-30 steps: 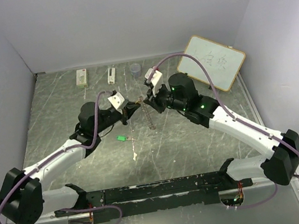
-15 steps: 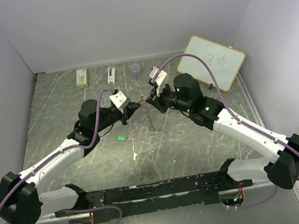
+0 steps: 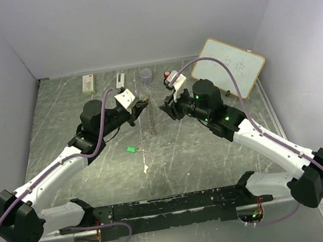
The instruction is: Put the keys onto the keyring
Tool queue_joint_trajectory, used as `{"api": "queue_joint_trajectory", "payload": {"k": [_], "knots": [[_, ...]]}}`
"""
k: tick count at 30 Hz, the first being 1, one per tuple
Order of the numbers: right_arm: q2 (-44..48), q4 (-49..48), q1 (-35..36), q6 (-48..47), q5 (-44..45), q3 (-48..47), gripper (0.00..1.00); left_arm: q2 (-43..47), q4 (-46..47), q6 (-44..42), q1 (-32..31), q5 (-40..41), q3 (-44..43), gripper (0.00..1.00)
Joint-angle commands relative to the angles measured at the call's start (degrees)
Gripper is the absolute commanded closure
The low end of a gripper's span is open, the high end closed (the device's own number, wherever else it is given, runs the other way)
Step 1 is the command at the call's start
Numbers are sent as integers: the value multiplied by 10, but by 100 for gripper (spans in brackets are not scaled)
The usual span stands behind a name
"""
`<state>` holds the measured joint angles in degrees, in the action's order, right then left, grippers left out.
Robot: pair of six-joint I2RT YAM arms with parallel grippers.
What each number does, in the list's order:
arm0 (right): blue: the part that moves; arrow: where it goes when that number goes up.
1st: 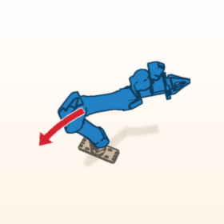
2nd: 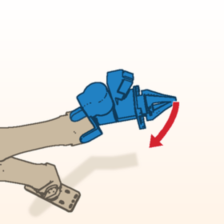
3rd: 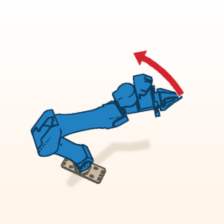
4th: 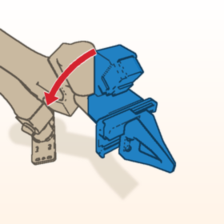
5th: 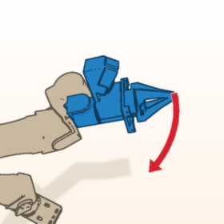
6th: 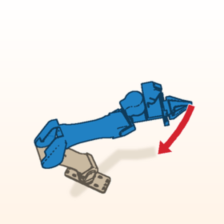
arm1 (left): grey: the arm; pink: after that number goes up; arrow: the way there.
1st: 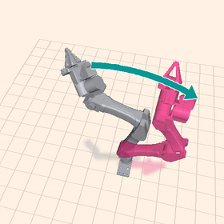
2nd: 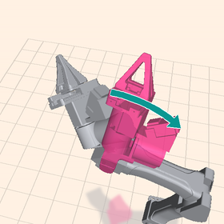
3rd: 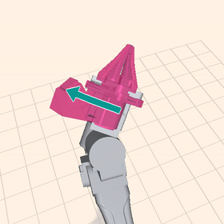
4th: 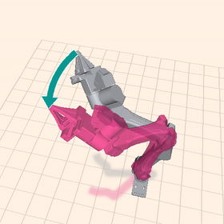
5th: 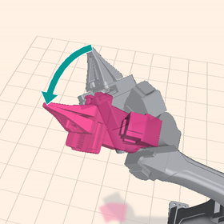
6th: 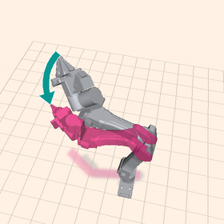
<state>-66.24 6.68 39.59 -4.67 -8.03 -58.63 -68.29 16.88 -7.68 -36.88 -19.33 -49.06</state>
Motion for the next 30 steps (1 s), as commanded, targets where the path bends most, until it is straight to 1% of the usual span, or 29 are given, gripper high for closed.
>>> {"api": "queue_joint_trajectory", "payload": {"k": [1, 4, 9, 14, 21, 30], "knots": [[28, -22, -4, 4, 25, 9, 65, 6, -6, -13, -9, 22, -34, 93], [41, -27, -5, 6, 31, 10, 63, 9, -17, -17, -14, 27, -43, 93], [67, -62, -6, 14, 36, 55, 59, 14, -32, -23, -22, 31, -52, 93], [84, -83, -7, 15, 28, 75, 59, 16, -35, -25, -27, 31, -57, 93], [92, -97, -8, 17, 16, 81, 59, 18, -35, -25, -33, 29, -58, 93], [90, -117, -7, 22, -19, 85, 59, 16, -39, -29, -41, 29, -64, 93]]}}
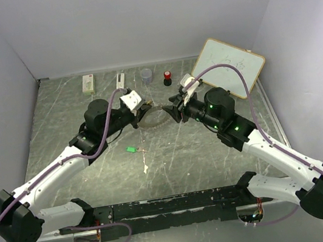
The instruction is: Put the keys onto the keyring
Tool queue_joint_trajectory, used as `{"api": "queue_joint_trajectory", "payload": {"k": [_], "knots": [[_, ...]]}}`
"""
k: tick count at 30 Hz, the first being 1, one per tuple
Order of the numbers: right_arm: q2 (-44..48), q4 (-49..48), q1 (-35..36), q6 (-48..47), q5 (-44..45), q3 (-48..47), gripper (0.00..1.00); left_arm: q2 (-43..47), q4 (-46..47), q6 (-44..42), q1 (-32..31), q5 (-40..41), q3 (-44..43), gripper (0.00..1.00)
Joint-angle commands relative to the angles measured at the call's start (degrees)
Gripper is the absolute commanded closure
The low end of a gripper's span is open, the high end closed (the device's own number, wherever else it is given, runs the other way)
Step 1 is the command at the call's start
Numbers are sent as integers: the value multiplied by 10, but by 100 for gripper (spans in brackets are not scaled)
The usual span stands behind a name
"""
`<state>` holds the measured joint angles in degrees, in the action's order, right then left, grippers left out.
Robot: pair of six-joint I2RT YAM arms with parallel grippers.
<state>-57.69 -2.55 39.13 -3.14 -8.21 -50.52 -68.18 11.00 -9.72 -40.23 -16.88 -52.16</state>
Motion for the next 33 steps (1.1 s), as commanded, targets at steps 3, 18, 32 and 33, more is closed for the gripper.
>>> {"api": "queue_joint_trajectory", "payload": {"k": [3, 18, 32, 33], "knots": [[7, -29, -3, 6, -10, 7, 59, 19, 26, -8, -8, -2, -31, 93], [31, -19, -4, -15, 8, 12, 59, 32, 34, -19, -10, -39, -20, 93], [48, -54, -4, -16, -2, 43, 59, 19, 38, 27, -32, 40, -32, 93], [44, -57, -4, -15, -5, 44, 59, 16, 37, 33, -37, 53, -34, 94]]}}
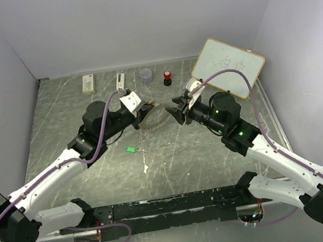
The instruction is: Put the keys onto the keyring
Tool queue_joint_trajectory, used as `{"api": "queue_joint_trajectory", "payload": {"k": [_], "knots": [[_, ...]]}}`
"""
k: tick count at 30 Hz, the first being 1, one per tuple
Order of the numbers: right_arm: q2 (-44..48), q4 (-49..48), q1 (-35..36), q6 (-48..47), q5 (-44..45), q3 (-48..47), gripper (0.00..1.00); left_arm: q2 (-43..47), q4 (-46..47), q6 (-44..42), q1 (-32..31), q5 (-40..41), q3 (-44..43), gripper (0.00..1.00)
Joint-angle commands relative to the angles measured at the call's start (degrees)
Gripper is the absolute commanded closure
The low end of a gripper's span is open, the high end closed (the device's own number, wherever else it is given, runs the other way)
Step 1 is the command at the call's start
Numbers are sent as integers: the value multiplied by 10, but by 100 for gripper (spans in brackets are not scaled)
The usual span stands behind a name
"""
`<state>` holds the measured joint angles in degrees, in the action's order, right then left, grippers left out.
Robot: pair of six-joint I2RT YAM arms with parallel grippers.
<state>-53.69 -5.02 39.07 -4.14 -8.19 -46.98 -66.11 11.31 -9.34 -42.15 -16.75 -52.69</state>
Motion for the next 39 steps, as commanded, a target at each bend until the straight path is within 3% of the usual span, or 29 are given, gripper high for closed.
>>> {"api": "queue_joint_trajectory", "payload": {"k": [1, 15, 28, 39], "knots": [[1, -34, -2, -4, -6, 9, 59, -7, 34, 34, -24, 64, -32, 93], [-6, -49, -3, 0, -4, 11, 59, -46, -15, 58, -84, 201, -67, 93], [-2, -39, -3, -2, 11, 12, 59, -47, -28, 55, -99, 225, -68, 93], [-2, -23, -3, -18, 21, -1, 59, -36, -19, 24, -100, 195, -51, 93]]}}
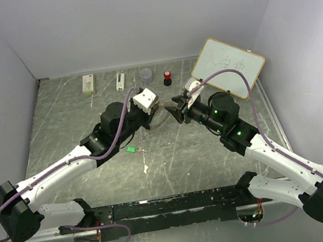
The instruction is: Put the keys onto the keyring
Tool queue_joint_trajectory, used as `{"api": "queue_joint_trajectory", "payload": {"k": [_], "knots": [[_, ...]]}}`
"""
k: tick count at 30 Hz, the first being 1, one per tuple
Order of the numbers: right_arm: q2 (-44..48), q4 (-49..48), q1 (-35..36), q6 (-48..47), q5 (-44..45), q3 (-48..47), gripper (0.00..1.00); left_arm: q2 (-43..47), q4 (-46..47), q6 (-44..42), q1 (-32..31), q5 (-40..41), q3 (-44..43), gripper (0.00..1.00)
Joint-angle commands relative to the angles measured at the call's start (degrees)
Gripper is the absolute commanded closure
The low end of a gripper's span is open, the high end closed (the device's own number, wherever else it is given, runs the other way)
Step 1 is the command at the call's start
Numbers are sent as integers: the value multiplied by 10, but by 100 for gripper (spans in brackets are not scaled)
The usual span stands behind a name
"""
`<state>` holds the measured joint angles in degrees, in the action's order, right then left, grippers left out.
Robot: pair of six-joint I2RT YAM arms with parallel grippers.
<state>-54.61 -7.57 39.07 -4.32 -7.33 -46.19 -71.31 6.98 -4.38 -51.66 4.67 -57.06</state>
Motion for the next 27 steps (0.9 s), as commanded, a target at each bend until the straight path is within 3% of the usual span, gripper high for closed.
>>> {"api": "queue_joint_trajectory", "payload": {"k": [1, 10, 14, 20, 27], "knots": [[8, 8, -3, -23, 12, -13, 59, 21, 26, -38, -5, -32, -2, 93], [20, 75, -4, -58, 8, -64, 57, 59, 26, -159, 14, -192, 29, 93], [50, 85, -4, -56, 8, -63, 53, 55, 10, -158, 67, -342, 18, 93], [62, 146, -5, -58, -24, -96, 51, 5, -56, -171, 144, -527, -41, 93], [36, 200, -4, -68, -60, -146, 50, -71, -148, -238, 177, -679, -122, 93]]}}
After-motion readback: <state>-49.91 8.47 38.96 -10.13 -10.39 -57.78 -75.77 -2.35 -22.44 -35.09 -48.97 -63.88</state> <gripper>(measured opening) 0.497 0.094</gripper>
